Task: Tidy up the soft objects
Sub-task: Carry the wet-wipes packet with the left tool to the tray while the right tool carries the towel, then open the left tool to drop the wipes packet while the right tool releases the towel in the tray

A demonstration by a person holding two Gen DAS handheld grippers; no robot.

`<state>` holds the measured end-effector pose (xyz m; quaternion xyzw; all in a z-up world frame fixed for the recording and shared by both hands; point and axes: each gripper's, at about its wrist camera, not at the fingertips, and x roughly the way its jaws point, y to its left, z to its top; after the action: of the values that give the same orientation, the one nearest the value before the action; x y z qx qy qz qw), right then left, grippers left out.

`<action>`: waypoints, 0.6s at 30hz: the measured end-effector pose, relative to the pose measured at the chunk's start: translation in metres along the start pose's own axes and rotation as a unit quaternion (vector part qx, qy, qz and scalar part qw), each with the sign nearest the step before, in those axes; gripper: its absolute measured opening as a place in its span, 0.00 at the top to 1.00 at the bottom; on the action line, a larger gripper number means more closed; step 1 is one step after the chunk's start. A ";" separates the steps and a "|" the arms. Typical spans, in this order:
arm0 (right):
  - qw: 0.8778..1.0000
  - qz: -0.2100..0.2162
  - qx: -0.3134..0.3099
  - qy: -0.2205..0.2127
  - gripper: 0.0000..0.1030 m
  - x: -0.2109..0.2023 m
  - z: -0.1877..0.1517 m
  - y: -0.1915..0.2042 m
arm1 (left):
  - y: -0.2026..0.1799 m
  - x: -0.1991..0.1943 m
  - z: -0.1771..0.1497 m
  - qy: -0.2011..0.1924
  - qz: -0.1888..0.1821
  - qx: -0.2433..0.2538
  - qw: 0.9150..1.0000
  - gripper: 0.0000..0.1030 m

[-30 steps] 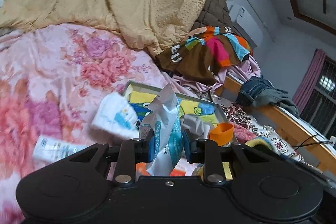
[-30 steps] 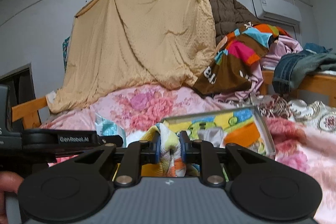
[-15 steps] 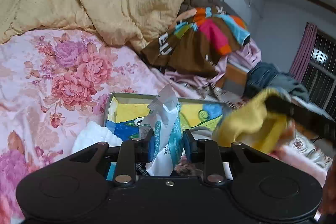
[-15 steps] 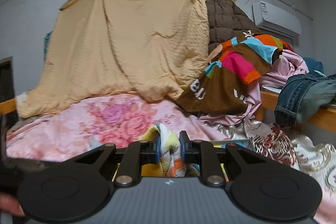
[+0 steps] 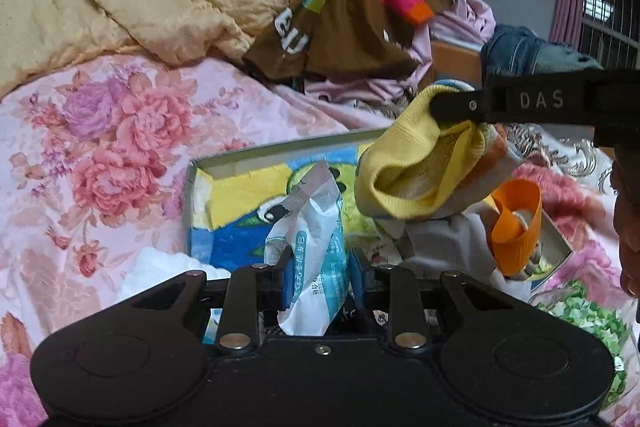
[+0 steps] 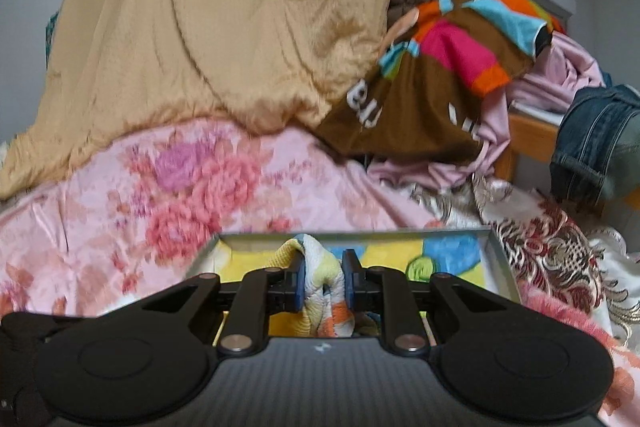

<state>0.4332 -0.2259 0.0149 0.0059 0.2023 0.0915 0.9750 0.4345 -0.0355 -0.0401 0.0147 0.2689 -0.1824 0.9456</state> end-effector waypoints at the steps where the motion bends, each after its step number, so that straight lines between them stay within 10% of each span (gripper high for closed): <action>1: 1.000 0.003 0.000 0.009 0.79 0.001 -0.002 0.000 | 0.000 0.002 -0.001 0.002 -0.002 -0.002 1.000 0.71; 18: 0.996 0.004 -0.026 0.089 0.43 0.005 -0.024 -0.011 | 0.010 0.007 -0.008 0.042 -0.043 -0.071 0.996 0.45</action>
<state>0.4301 -0.2367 -0.0098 -0.0273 0.2860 0.1004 0.9526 0.4392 -0.0279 -0.0516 -0.0561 0.3210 -0.2023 0.9235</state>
